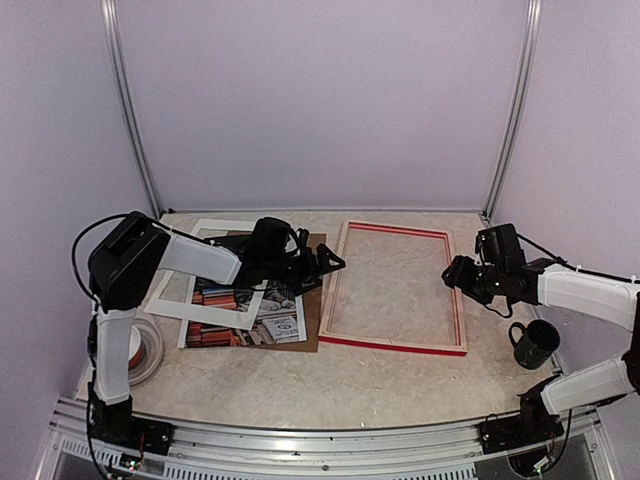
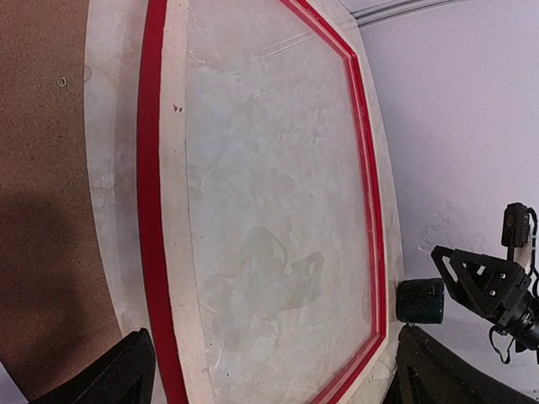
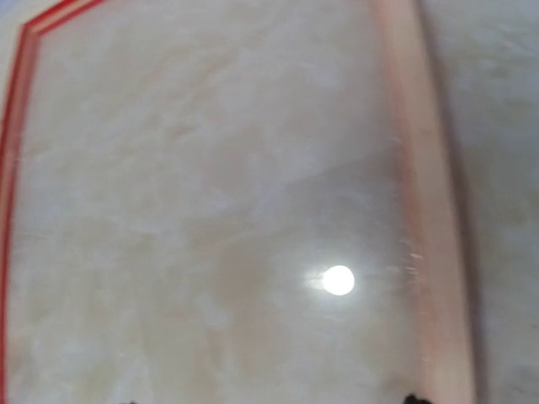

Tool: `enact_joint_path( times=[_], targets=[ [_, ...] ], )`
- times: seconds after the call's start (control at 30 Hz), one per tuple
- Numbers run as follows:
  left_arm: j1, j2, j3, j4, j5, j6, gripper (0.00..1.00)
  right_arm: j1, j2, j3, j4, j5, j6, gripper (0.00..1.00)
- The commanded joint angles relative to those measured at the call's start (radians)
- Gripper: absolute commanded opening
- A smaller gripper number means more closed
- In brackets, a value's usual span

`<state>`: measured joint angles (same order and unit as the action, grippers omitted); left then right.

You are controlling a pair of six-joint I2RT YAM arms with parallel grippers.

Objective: Put the photo into the frame
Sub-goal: Adjust the frame body at the center of the board.

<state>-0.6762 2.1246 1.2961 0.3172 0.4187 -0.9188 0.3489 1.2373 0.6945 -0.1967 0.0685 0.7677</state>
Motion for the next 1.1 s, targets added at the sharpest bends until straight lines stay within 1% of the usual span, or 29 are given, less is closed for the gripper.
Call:
enact_joint_path(
  times=[0.0, 0.1, 0.23, 0.3, 0.53, 0.7, 0.87, 0.97, 1.07],
  targets=[
    [-0.024, 0.035, 0.057, -0.108, -0.05, 0.054, 0.99, -0.045, 0.018, -0.027, -0.048, 0.021, 0.036, 0.68],
    [-0.036, 0.043, 0.064, -0.125, -0.061, 0.062, 0.99, -0.073, 0.034, -0.052, -0.027, 0.001, 0.053, 0.69],
    [-0.051, 0.051, 0.067, -0.141, -0.066, 0.066, 0.99, -0.11, 0.097, -0.074, 0.024, -0.064, 0.061, 0.71],
    [-0.055, 0.055, 0.064, -0.134, -0.061, 0.064, 0.99, -0.118, 0.135, -0.072, 0.045, -0.099, 0.062, 0.71],
    [-0.076, 0.065, 0.076, -0.122, -0.036, 0.054, 0.99, -0.137, 0.226, -0.05, 0.118, -0.137, 0.045, 0.72],
    [-0.094, 0.062, 0.088, -0.127, -0.032, 0.051, 0.99, -0.186, 0.296, -0.042, 0.207, -0.249, 0.029, 0.71],
    [-0.118, 0.054, 0.094, -0.132, -0.032, 0.051, 0.99, -0.229, 0.352, -0.023, 0.343, -0.377, 0.022, 0.71],
    [-0.123, 0.063, 0.104, -0.13, -0.018, 0.047, 0.99, -0.231, 0.39, 0.035, 0.326, -0.397, 0.005, 0.71],
    [-0.122, 0.069, 0.107, -0.132, -0.017, 0.048, 0.99, -0.231, 0.408, 0.095, 0.216, -0.318, -0.01, 0.71]
  ],
)
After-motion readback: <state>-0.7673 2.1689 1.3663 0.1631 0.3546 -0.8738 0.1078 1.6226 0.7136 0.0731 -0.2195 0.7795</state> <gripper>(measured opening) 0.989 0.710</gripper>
